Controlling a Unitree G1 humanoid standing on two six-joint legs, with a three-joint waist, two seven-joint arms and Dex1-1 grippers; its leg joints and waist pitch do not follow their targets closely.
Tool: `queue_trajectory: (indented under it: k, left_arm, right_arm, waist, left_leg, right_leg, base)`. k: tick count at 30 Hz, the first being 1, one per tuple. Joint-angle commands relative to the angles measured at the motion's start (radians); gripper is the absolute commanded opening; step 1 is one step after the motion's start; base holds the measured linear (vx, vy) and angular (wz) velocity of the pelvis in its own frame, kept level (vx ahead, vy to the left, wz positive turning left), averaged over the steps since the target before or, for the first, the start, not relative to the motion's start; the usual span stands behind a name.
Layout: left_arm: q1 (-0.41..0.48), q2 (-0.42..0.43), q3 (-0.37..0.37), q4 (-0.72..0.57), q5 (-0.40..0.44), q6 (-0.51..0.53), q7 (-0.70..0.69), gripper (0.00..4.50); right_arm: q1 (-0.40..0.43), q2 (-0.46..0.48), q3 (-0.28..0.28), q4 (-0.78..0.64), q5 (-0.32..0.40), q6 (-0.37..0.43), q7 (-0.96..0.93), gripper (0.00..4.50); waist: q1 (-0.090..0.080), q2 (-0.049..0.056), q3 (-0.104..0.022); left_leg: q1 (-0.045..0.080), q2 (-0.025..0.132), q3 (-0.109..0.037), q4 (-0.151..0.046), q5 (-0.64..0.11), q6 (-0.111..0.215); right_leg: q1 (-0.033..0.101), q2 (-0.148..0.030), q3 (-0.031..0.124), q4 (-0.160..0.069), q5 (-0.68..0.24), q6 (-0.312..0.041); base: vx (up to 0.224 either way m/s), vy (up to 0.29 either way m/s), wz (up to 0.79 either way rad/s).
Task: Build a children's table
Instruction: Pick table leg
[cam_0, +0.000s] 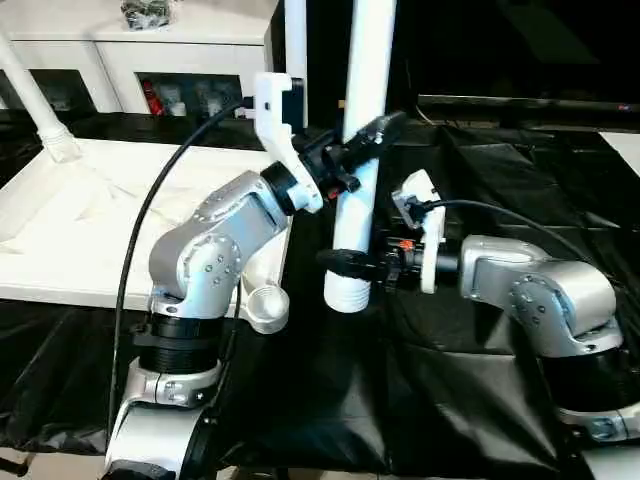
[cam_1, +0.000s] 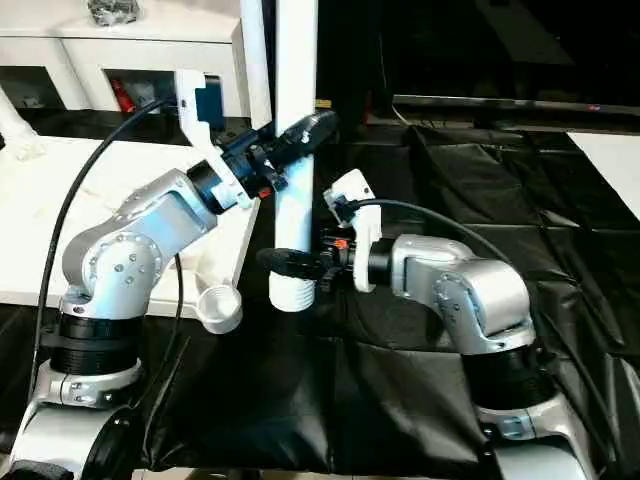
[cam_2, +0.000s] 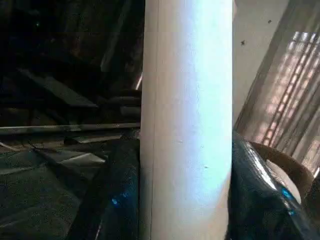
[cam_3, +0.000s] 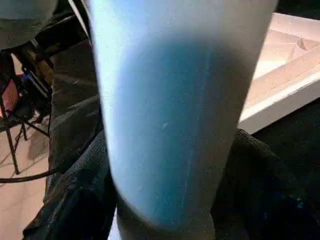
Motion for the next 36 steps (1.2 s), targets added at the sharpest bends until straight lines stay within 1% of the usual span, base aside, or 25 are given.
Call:
queue_trajectory:
  k: [1,2,4,5,7,8,10,11,12,16,17,18,22,23,24,25,26,28,30,31,32,33,34,36]
  left_arm:
    - [0.003,0.002,-0.011,-0.021,0.009,-0.015,-0.011,1.80]
    - [0.003,0.002,-0.011,-0.020,0.009,-0.016,-0.012,1.80]
    - [0.004,0.003,-0.011,-0.019,0.010,-0.016,-0.012,1.80]
    - [0.003,0.004,-0.011,-0.018,0.011,-0.017,-0.012,1.80]
    - [0.003,0.006,-0.012,-0.015,0.012,-0.018,-0.014,1.80]
    - [0.003,0.006,-0.012,-0.015,0.012,-0.018,-0.014,1.80]
    - [0.004,0.009,-0.013,-0.016,0.012,-0.017,-0.018,1.80]
    - [0.004,0.009,-0.013,-0.016,0.013,-0.017,-0.018,1.80]
    - [0.004,0.010,-0.014,-0.012,0.016,-0.020,-0.020,1.80]
    - [0.004,0.008,-0.014,-0.010,0.019,-0.022,-0.021,1.80]
    - [0.004,0.008,-0.015,-0.010,0.018,-0.021,-0.022,1.80]
    - [0.004,0.009,-0.016,-0.011,0.017,-0.020,-0.023,1.80]
    - [0.005,0.011,-0.016,-0.007,0.022,-0.025,-0.021,1.80]
    - [0.005,0.015,-0.022,-0.006,0.032,-0.034,-0.022,1.80]
    - [0.004,0.012,-0.020,0.000,0.026,-0.025,-0.021,1.80]
    - [0.004,0.012,-0.021,0.004,0.026,-0.018,-0.016,2.36]
    - [0.004,0.012,-0.020,0.005,0.027,-0.013,-0.011,2.50]
    - [0.005,0.011,-0.021,0.005,0.021,-0.007,-0.012,2.50]
    - [0.007,0.013,-0.031,0.003,0.047,-0.039,-0.013,2.85]
    - [0.005,0.004,-0.024,0.012,0.065,-0.076,0.000,2.92]
    - [0.004,-0.007,-0.013,0.021,0.090,-0.123,0.026,2.95]
    - [0.003,-0.009,-0.011,0.022,0.093,-0.131,0.030,2.95]
    - [0.006,-0.009,-0.013,0.021,0.112,-0.164,0.034,2.95]
    - [0.010,-0.011,-0.010,0.015,0.108,-0.166,0.035,2.95]
  right_arm:
    - [-0.025,0.004,-0.003,0.009,-0.003,0.010,-0.013,3.11]
    - [-0.026,0.005,-0.002,0.011,-0.004,0.010,-0.015,3.11]
    - [-0.026,0.008,-0.002,0.012,-0.004,0.010,-0.016,3.11]
    - [-0.027,0.009,-0.003,0.014,-0.003,0.011,-0.017,3.11]
    - [-0.028,0.012,-0.005,0.018,-0.003,0.012,-0.020,2.84]
    - [-0.028,0.012,-0.005,0.018,-0.003,0.012,-0.020,2.84]
    - [-0.028,0.013,-0.005,0.019,-0.005,0.012,-0.023,2.64]
    - [-0.028,0.013,-0.005,0.019,-0.005,0.012,-0.023,2.64]
    - [-0.027,0.011,-0.005,0.018,-0.006,0.012,-0.023,2.50]
    - [-0.025,0.009,-0.005,0.017,-0.005,0.013,-0.022,2.14]
    - [-0.025,0.009,-0.006,0.016,-0.004,0.014,-0.021,2.03]
    - [-0.024,0.008,-0.005,0.016,-0.004,0.013,-0.021,2.03]
    - [-0.025,0.009,-0.005,0.017,-0.004,0.012,-0.022,1.94]
    - [-0.025,0.009,-0.006,0.017,-0.004,0.011,-0.021,1.93]
    - [-0.025,0.009,-0.005,0.018,-0.005,0.009,-0.021,1.93]
    - [-0.025,0.010,-0.004,0.018,-0.007,0.005,-0.021,1.93]
    - [-0.024,0.011,-0.002,0.018,-0.009,0.002,-0.022,1.93]
    - [-0.022,0.012,-0.001,0.018,-0.011,-0.002,-0.024,1.93]
    - [-0.017,0.017,0.000,0.017,-0.015,-0.009,-0.030,1.93]
    - [-0.013,0.024,-0.004,0.017,-0.020,-0.019,-0.041,1.92]
    - [-0.006,0.034,-0.013,0.014,-0.023,-0.029,-0.057,1.92]
    - [-0.005,0.035,-0.014,0.013,-0.024,-0.031,-0.060,1.92]
    - [0.005,0.052,-0.036,0.010,-0.030,-0.057,-0.088,1.92]
    - [0.010,0.060,-0.046,0.006,-0.031,-0.068,-0.101,1.91]
  waist:
    - [-0.002,-0.010,-0.076]
    - [-0.002,-0.008,-0.076]
    - [-0.002,-0.009,-0.076]
    - [-0.002,-0.006,-0.077]
    - [-0.002,-0.007,-0.076]
    - [-0.002,-0.007,-0.076]
    - [-0.002,-0.007,-0.076]
    - [-0.002,-0.007,-0.077]
    - [-0.003,-0.005,-0.076]
    - [-0.003,-0.006,-0.077]
    - [-0.003,-0.004,-0.076]
    - [-0.003,-0.006,-0.076]
    - [-0.003,-0.006,-0.075]
    - [-0.003,-0.009,-0.075]
    - [-0.002,-0.007,-0.076]
    - [-0.002,-0.007,-0.075]
    - [-0.003,-0.006,-0.075]
    - [-0.002,-0.006,-0.076]
    - [-0.003,-0.005,-0.075]
    - [-0.003,-0.005,-0.075]
    - [-0.003,-0.004,-0.075]
    - [-0.004,-0.005,-0.075]
    - [-0.002,-0.006,-0.076]
    - [-0.004,-0.002,-0.076]
  left_leg:
    - [0.035,0.059,-0.026,-0.079,-0.180,-0.045]
    - [0.035,0.059,-0.027,-0.079,-0.182,-0.046]
    - [0.036,0.059,-0.027,-0.081,-0.186,-0.049]
    - [0.035,0.059,-0.028,-0.080,-0.185,-0.050]
    - [0.036,0.059,-0.027,-0.081,-0.191,-0.052]
    - [0.036,0.059,-0.027,-0.081,-0.194,-0.055]
    - [0.035,0.059,-0.028,-0.081,-0.194,-0.055]
    - [0.036,0.059,-0.028,-0.082,-0.193,-0.056]
    - [0.036,0.059,-0.028,-0.082,-0.194,-0.057]
    - [0.036,0.059,-0.028,-0.081,-0.197,-0.058]
    - [0.036,0.060,-0.028,-0.082,-0.199,-0.059]
    - [0.036,0.059,-0.028,-0.082,-0.204,-0.060]
    - [0.036,0.059,-0.028,-0.083,-0.207,-0.061]
    - [0.037,0.059,-0.028,-0.083,-0.206,-0.060]
    - [0.036,0.059,-0.028,-0.083,-0.203,-0.060]
    - [0.036,0.060,-0.028,-0.083,-0.204,-0.060]
    - [0.036,0.059,-0.028,-0.083,-0.208,-0.062]
    - [0.036,0.059,-0.028,-0.083,-0.205,-0.063]
    - [0.036,0.059,-0.028,-0.083,-0.207,-0.064]
    - [0.036,0.060,-0.029,-0.084,-0.209,-0.064]
    - [0.035,0.060,-0.029,-0.084,-0.212,-0.064]
    - [0.036,0.061,-0.029,-0.085,-0.218,-0.066]
    - [0.036,0.061,-0.030,-0.085,-0.218,-0.067]
    - [0.037,0.061,-0.030,-0.085,-0.219,-0.072]
  right_leg:
    - [0.040,-0.070,0.041,-0.082,-0.137,-0.185]
    - [0.039,-0.070,0.041,-0.082,-0.139,-0.184]
    - [0.039,-0.069,0.041,-0.082,-0.139,-0.181]
    - [0.039,-0.069,0.041,-0.081,-0.136,-0.180]
    - [0.039,-0.070,0.041,-0.083,-0.141,-0.179]
    - [0.039,-0.069,0.041,-0.083,-0.143,-0.178]
    - [0.040,-0.069,0.041,-0.082,-0.135,-0.177]
    - [0.040,-0.070,0.041,-0.082,-0.134,-0.177]
    - [0.039,-0.069,0.041,-0.082,-0.134,-0.177]
    - [0.039,-0.069,0.041,-0.082,-0.131,-0.177]
    - [0.039,-0.069,0.041,-0.082,-0.133,-0.177]
    - [0.039,-0.069,0.041,-0.082,-0.138,-0.177]
    - [0.039,-0.070,0.042,-0.083,-0.149,-0.175]
    - [0.039,-0.070,0.042,-0.084,-0.151,-0.174]
    - [0.039,-0.070,0.042,-0.083,-0.149,-0.173]
    - [0.038,-0.070,0.042,-0.083,-0.150,-0.173]
    - [0.038,-0.070,0.042,-0.084,-0.154,-0.172]
    - [0.038,-0.069,0.041,-0.083,-0.149,-0.172]
    - [0.038,-0.070,0.042,-0.084,-0.148,-0.171]
    - [0.038,-0.070,0.042,-0.084,-0.151,-0.170]
    - [0.038,-0.070,0.043,-0.086,-0.153,-0.165]
    - [0.038,-0.071,0.043,-0.089,-0.158,-0.162]
    - [0.039,-0.072,0.042,-0.088,-0.156,-0.160]
    - [0.037,-0.070,0.042,-0.086,-0.146,-0.158]
  base:
    - [0.000,0.000,0.00]
    - [0.000,0.000,0.00]
    - [0.000,0.000,0.00]
    - [0.000,0.000,0.00]
    - [0.000,0.000,0.00]
    - [0.000,0.000,0.00]
    - [0.000,0.000,0.00]
    - [0.000,0.000,0.00]
    - [0.000,0.000,0.00]
    - [0.000,0.000,0.00]
    - [0.000,0.000,0.00]
    - [0.000,0.000,0.00]
    - [0.000,0.000,0.00]
    - [0.000,0.000,0.00]
    - [0.000,0.000,0.00]
    - [0.000,0.000,0.00]
    - [0.000,0.000,0.00]
    - [0.000,0.000,0.00]
    - [0.000,0.000,0.00]
    - [0.000,0.000,0.00]
    - [0.000,0.000,0.00]
    - [0.000,0.000,0.00]
    - [0.000,0.000,0.00]
    - [0.000,0.000,0.00]
